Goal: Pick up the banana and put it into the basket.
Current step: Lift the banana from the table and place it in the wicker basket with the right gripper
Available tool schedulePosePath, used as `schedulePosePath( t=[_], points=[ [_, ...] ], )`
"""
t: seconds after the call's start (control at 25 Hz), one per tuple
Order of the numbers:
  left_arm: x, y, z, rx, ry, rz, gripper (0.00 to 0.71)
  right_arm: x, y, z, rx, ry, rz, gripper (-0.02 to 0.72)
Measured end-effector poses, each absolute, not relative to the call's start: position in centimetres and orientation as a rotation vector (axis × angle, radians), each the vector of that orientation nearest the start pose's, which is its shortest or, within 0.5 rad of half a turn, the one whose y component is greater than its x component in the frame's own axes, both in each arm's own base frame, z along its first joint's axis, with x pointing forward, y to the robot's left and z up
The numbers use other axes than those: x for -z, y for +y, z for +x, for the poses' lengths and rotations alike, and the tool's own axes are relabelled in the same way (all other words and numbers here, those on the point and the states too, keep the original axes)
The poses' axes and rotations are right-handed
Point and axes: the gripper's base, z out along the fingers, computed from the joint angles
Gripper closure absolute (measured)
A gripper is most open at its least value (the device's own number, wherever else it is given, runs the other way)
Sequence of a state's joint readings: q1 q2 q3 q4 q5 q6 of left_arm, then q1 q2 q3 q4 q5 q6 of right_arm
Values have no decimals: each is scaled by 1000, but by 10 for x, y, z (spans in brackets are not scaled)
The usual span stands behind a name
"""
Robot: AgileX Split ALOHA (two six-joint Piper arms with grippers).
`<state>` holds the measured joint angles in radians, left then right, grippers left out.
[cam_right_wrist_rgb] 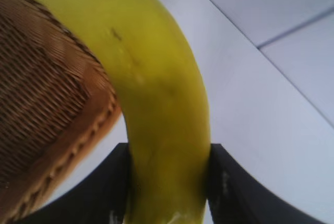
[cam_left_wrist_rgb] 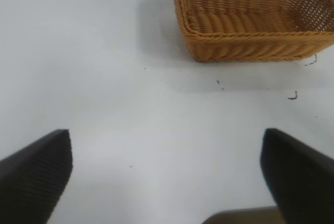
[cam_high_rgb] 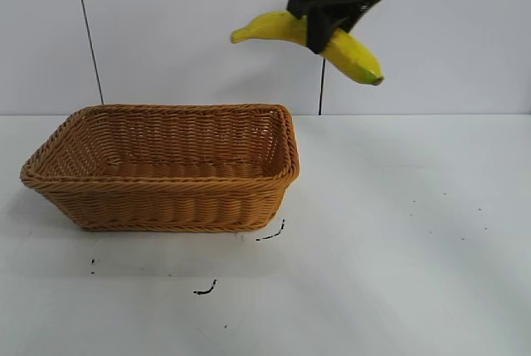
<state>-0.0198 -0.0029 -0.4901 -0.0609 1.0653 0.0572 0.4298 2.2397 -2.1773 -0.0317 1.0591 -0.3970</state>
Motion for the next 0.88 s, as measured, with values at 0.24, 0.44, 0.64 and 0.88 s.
schedulePosePath(
  t=[0.24,0.44,0.64,0.88],
  points=[
    [-274,-5,-5,50,2053,82,15,-244,273,443,55,2154,-1392,385],
    [-274,-5,-5,50,2053,82,15,-225,299,437,61,2055,-1507,385],
    [-274,-5,-5,50,2053,82,15,-197,306,441,15,2082,-1507,385],
    [-274,-5,-5,50,2053,82,15,-163,312,446,-8,2103,-1509,385]
  ],
)
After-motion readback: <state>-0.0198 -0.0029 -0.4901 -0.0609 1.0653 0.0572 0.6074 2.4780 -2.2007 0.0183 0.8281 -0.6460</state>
